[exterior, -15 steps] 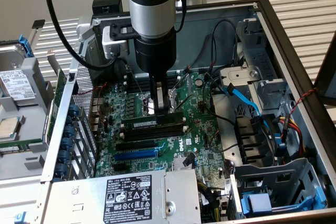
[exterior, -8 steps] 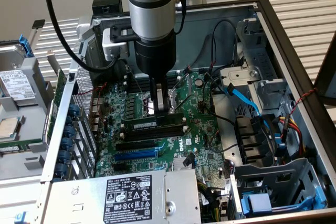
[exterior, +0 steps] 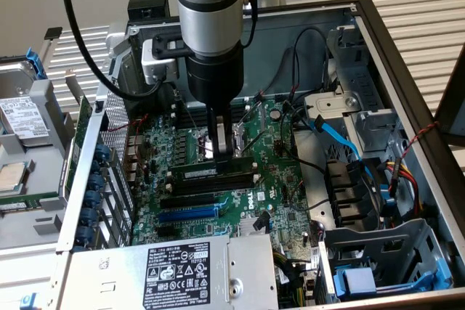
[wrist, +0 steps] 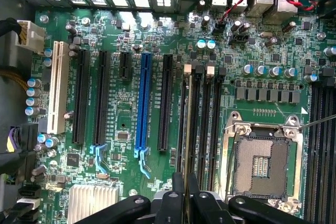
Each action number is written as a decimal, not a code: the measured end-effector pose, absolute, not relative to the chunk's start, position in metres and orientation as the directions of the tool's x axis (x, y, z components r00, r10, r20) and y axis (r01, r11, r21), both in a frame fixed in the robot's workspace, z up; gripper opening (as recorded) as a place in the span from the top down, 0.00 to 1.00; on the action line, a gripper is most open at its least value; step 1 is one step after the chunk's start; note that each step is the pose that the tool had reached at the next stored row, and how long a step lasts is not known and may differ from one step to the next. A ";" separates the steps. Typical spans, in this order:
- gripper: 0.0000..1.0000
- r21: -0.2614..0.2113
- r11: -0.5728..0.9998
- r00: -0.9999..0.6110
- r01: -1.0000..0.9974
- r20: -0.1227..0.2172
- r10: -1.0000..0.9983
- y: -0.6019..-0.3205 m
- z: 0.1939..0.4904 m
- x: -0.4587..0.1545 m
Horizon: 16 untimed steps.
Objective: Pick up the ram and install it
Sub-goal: 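Insert the ram into the slot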
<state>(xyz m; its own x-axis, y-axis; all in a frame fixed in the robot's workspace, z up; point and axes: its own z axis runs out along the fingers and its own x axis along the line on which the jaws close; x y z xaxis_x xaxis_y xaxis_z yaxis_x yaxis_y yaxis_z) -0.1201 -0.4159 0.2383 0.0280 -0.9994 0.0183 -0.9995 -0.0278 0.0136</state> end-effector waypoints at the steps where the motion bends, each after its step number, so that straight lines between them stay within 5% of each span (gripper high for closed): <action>1: 0.87 0.015 -0.028 0.028 -1.000 0.018 -0.999 -0.416 0.238 -0.120; 16: 0.87 0.019 -0.026 0.027 -0.999 0.018 -0.999 -0.417 0.238 -0.120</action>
